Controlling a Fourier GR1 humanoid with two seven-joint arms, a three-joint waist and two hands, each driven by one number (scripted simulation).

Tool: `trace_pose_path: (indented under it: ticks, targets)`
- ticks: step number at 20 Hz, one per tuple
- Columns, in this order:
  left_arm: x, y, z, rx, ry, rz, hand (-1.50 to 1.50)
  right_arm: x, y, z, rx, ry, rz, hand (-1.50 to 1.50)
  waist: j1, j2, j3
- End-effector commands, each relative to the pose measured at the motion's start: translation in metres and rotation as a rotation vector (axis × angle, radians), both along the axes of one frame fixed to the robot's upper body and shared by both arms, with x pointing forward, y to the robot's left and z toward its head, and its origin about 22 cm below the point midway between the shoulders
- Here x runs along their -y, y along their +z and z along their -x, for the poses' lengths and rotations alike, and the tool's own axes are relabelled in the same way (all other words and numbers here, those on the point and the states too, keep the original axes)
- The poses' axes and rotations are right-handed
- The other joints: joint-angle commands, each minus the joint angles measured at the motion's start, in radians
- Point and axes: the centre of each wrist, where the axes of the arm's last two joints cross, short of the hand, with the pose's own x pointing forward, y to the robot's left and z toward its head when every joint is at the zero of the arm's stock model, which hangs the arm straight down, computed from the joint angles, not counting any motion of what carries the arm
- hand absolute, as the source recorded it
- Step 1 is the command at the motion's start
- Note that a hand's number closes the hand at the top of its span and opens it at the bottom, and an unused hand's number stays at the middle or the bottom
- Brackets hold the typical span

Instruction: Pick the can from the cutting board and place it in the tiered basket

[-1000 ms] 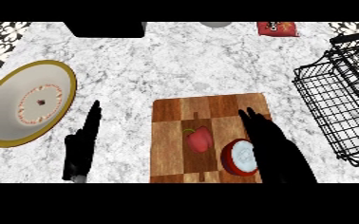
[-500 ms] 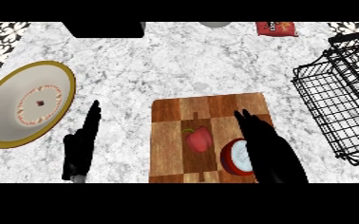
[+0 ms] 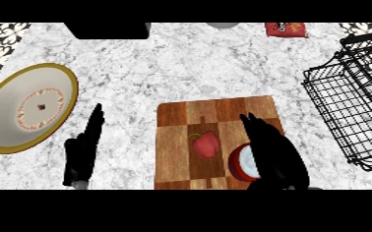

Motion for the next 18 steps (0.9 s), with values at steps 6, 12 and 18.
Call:
trace_pose_path:
  ticks: [6, 12, 18]
  targets:
    - [0.001, -0.018, 0.013, -0.054, 0.018, 0.009, 0.00, -0.007, -0.018, 0.007, -0.136, -0.118, 0.103, -1.50, -0.004, 0.004, -0.005]
    - [-0.004, -0.002, 0.006, -0.061, 0.020, 0.021, 0.00, 0.002, -0.043, 0.001, -0.151, -0.118, 0.101, 1.50, 0.000, 0.004, -0.004]
    - [0.016, -0.025, -0.001, -0.060, 0.006, -0.007, 0.00, -0.002, -0.053, -0.011, -0.092, -0.067, 0.054, 1.50, -0.001, 0.006, -0.004]
